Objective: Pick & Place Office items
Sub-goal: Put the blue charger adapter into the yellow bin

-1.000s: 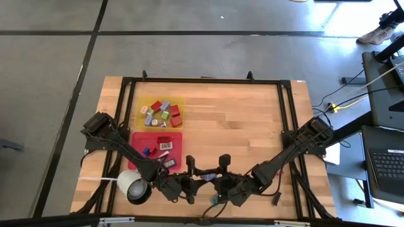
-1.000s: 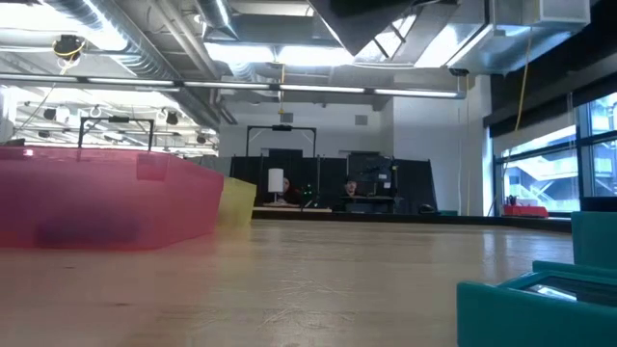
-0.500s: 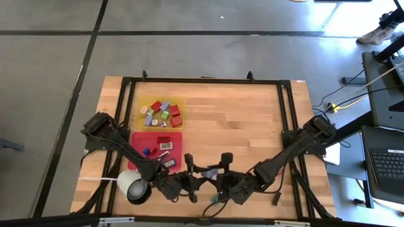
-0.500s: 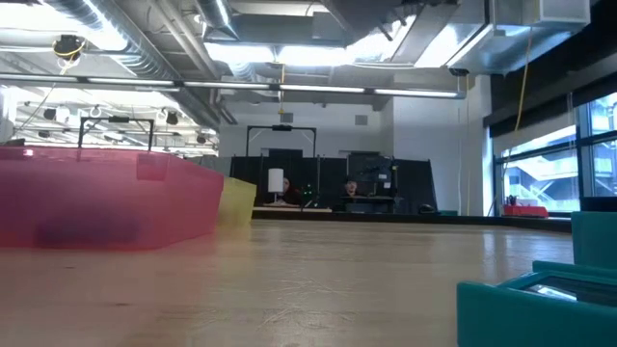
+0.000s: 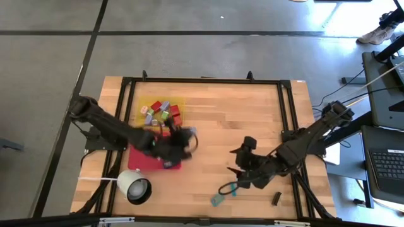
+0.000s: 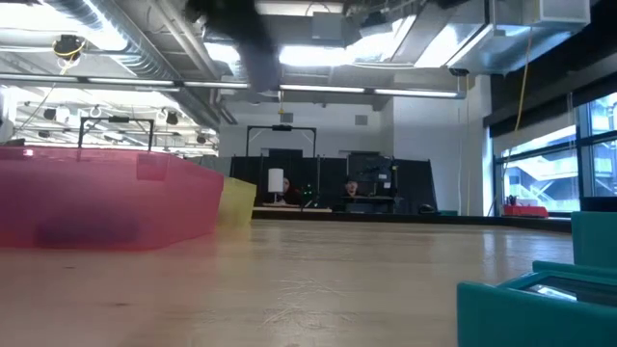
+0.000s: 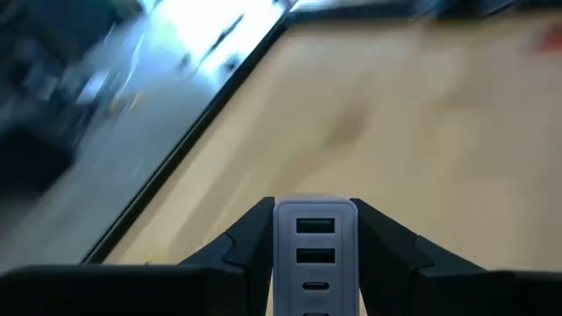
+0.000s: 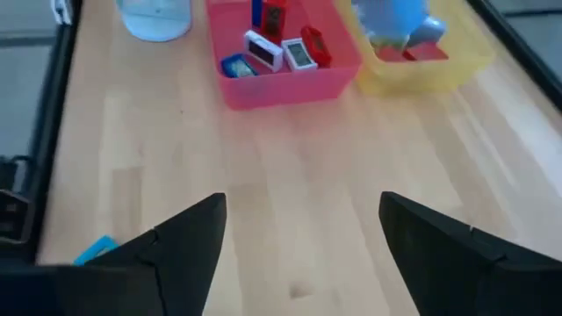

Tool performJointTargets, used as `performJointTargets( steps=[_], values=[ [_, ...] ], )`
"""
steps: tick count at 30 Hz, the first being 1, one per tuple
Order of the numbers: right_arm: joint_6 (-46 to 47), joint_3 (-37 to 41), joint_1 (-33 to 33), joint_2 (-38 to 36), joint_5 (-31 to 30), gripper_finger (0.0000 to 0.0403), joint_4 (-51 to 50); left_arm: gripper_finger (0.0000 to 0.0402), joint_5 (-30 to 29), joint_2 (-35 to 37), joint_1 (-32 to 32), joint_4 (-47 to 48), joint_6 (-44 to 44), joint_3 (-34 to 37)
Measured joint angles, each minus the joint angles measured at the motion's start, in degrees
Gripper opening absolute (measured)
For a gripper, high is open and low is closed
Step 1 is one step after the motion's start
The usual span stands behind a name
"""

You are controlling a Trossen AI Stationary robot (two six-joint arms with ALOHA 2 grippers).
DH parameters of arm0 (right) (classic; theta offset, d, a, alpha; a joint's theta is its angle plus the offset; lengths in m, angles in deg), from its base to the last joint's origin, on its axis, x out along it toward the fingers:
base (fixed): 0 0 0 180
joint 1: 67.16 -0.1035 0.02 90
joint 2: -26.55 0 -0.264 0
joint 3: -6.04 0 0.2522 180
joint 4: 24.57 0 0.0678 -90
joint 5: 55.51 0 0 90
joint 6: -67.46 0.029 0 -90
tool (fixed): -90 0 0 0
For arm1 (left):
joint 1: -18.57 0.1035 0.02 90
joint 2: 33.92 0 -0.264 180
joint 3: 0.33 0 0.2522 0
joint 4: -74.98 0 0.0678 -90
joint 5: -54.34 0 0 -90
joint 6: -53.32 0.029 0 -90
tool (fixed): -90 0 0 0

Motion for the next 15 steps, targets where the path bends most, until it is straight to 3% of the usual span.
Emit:
performJointTargets(
  steps=[6,12,15],
  values=[
    [7.0,0.5,-1.3,-0.6,6.2,0.0289,-4.2,0.0122,7.2,5.8,12.4,19.8,-15.2,4.0],
    [18.0,3.9,-3.2,-0.6,9.5,0.0281,-4.1,0.0123,14.3,6.5,23.9,20.0,-19.5,12.7],
    [22.9,5.5,-4.0,-0.6,10.1,0.0279,-4.1,0.0123,16.3,6.3,27.9,15.6,-20.3,16.3]
  ],
)
